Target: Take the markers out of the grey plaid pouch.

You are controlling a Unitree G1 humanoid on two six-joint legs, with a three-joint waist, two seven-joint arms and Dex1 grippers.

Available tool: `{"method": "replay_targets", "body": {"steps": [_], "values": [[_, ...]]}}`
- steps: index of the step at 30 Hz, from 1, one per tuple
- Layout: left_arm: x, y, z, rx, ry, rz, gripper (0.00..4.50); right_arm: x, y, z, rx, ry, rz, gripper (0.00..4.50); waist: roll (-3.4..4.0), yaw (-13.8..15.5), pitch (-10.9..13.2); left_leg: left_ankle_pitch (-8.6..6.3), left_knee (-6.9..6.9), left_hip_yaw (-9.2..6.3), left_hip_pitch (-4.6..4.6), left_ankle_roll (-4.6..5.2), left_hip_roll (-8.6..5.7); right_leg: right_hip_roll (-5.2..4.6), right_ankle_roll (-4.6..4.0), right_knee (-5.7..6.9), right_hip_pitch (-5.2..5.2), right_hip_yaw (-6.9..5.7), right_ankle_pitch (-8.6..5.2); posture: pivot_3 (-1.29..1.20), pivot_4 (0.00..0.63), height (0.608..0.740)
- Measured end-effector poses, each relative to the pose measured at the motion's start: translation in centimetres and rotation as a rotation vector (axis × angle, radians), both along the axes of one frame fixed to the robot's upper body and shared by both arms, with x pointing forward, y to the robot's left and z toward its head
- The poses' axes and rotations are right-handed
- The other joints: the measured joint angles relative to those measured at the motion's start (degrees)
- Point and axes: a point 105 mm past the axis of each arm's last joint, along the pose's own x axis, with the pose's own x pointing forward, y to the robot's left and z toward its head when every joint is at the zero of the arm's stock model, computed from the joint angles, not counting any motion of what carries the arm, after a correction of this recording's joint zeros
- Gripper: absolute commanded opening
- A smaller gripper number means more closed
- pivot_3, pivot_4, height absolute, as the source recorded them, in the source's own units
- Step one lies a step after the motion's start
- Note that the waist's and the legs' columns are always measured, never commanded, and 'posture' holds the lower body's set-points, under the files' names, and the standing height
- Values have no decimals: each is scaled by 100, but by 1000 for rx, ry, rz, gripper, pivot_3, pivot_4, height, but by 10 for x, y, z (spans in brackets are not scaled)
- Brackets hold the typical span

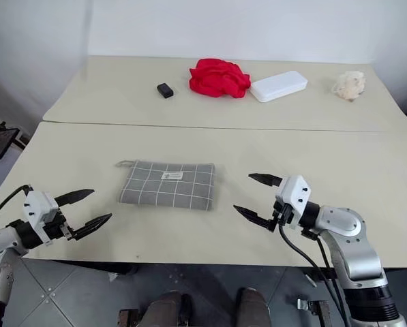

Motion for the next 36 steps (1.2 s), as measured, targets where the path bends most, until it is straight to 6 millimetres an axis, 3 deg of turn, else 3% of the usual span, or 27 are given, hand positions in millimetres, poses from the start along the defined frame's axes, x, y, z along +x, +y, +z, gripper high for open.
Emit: {"method": "replay_targets", "body": {"steps": [6, 9, 12, 16, 22, 27, 30, 36], "values": [[1, -8, 9, -102, 53, -52, 4500, -3, 0, 1, -20, 8, 21, 4480, -2, -4, 1, 0, 0, 15, -1, 0, 5, 1, 0, 3, -6, 5, 0, 0, 150, 740], [-8, 4, 17, -202, 206, -73, 4500, -7, 10, 9, -18, 13, 66, 4306, -5, -32, 3, -2, -1, 8, 1, -4, 14, 8, -2, 7, -16, 13, -1, 0, 150, 740], [-10, 21, 25, -315, 340, -38, 4500, -7, 27, 19, -71, 4, 138, 3530, -3, -68, 5, -2, 0, 4, 6, -4, 15, 9, -4, 12, -18, 17, -2, 0, 150, 740], [5, 28, 20, -464, 561, 24, 4500, 0, 52, 23, -166, -5, 192, 2103, -6, -35, 6, -2, 3, 11, 2, -5, 11, 9, -4, 18, -21, 18, -2, 0, 150, 740], [50, 8, 22, -561, 689, 74, 4500, 20, 91, 21, -215, -6, 194, 45, -21, 4, 3, -2, 9, 47, -12, -6, 4, 10, -4, 29, -31, 16, -2, 0, 150, 740], [85, -27, 27, -653, 766, 54, 4500, 42, 101, -1, -323, 11, 105, 14, -35, -14, 1, 0, 11, 51, -14, -8, 4, 10, -4, 30, -34, 15, -2, 0, 150, 740], [97, -41, 30, -652, 795, 46, 4500, 46, 103, -11, -361, 17, 83, 14, -37, -35, 2, 1, 10, 55, -14, -10, 4, 11, -4, 29, -35, 16, -2, 0, 150, 740], [100, -63, 29, -552, 895, 1, 4500, 45, 109, -20, -406, 4, 102, 14, -37, -24, 1, 1, 11, 62, -8, -10, 4, 10, -3, 29, -34, 23, -2, 0, 150, 740]]}}
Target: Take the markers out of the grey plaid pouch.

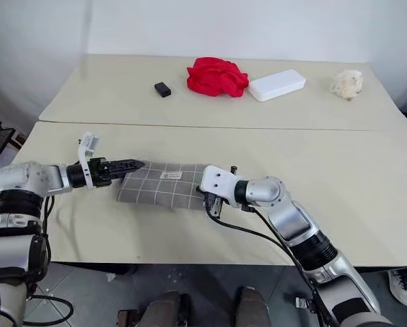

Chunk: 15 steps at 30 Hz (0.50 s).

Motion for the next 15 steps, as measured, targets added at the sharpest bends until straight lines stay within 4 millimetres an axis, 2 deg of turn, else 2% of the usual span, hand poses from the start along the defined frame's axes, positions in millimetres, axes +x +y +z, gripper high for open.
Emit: {"method": "replay_targets", "body": {"steps": [5, 10, 12, 15], "values": [[-16, -16, -4, -17, 75, -123, 4500, -3, -5, -4, -35, 4, 26, 14, 0, 14, 0, 0, 0, 4, 8, 1, 0, 0, 0, 0, 4, 8, 0, 0, 150, 740], [-36, -34, -9, -103, 185, -202, 4500, -8, -20, -6, -92, -15, 50, 14, 0, 22, -1, -1, 0, 3, 11, 1, 0, -1, 0, 0, 8, 12, 0, 0, 150, 740], [-46, -45, -13, -136, 234, -235, 4500, -15, -33, -7, -154, -45, 98, 14, 0, 39, -1, -3, 1, -1, 12, 4, -2, -3, 1, -1, 11, 14, 0, 0, 150, 740], [-55, -50, -18, -170, 285, -237, 4500, -22, -51, -12, -237, -48, 133, 14, -14, 29, -8, -4, 1, -4, 15, 5, -1, -2, 1, -5, 17, 12, 0, 0, 150, 740]]}}
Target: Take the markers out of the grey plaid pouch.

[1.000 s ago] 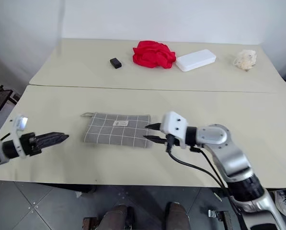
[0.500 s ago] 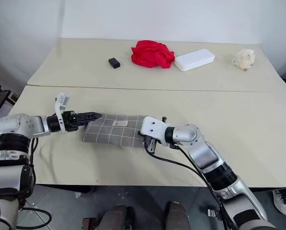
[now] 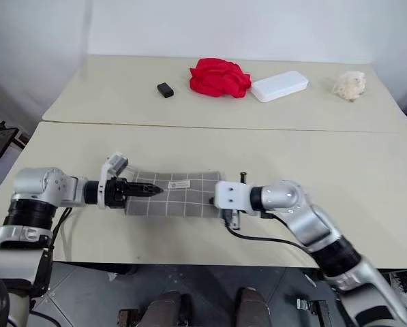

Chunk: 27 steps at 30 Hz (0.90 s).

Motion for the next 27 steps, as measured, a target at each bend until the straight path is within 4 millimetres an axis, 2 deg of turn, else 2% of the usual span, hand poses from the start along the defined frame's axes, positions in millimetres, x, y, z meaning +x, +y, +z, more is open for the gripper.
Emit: {"method": "replay_targets", "body": {"steps": [8, 25, 27], "values": [[5, 3, 0, -12, 34, 48, 4500, -2, -8, -6, -38, -28, 58, 14, -2, -11, -2, 4, 4, 8, 16, -5, 3, 1, 0, 6, 9, 9, 0, 0, 150, 740], [24, 15, 1, -37, 57, 155, 4500, -2, -15, -15, -73, -25, 48, 14, -3, -24, -3, 6, -1, 35, 88, -9, 9, 6, -1, 17, 50, 41, 0, 0, 150, 740], [25, 17, 1, -31, 56, 163, 4087, -3, -15, -15, -73, -25, 48, 0, -3, -24, -3, 6, -2, 36, 88, -9, 9, 6, -1, 18, 49, 42, 0, 0, 150, 740]]}}
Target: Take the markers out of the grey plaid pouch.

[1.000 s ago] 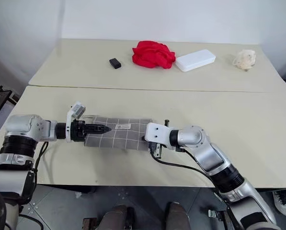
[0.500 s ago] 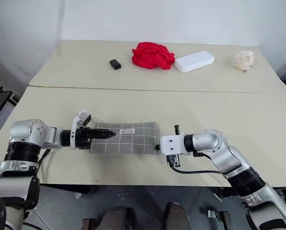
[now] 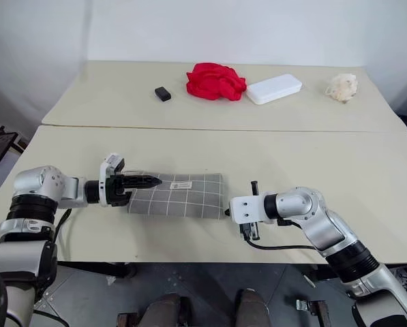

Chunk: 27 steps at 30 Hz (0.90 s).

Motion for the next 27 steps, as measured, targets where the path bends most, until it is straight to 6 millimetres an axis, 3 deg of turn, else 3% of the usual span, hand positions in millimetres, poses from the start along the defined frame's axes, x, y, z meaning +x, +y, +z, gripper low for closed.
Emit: {"method": "replay_targets", "body": {"steps": [10, 14, 23, 27], "values": [[0, 15, -11, 74, 30, 41, 1130, -2, 1, 1, 5, -10, 12, 0, -5, -1, 3, -1, -10, 14, -20, 0, 1, 7, 0, 1, -38, 24, 0, 0, 150, 740], [0, 13, -5, 63, 5, 29, 13, -2, 0, 1, 3, -9, 15, 0, -5, 2, 3, -1, -9, 16, -19, 0, 3, 8, 0, 1, -38, 29, 0, 0, 150, 740], [-16, 2, -1, -23, -39, -14, 13, -12, -15, 2, 63, 63, 1, 0, -19, 26, 14, -9, -11, 13, -29, 6, 2, 8, 2, -7, -44, 36, 1, 0, 150, 740], [-6, 1, 16, -74, -326, 32, 13, -25, -28, 22, 208, 143, -17, 0, -36, 25, 29, -10, -5, -1, -35, 5, 7, 10, 3, -8, -47, 36, 2, 0, 150, 740]]}}
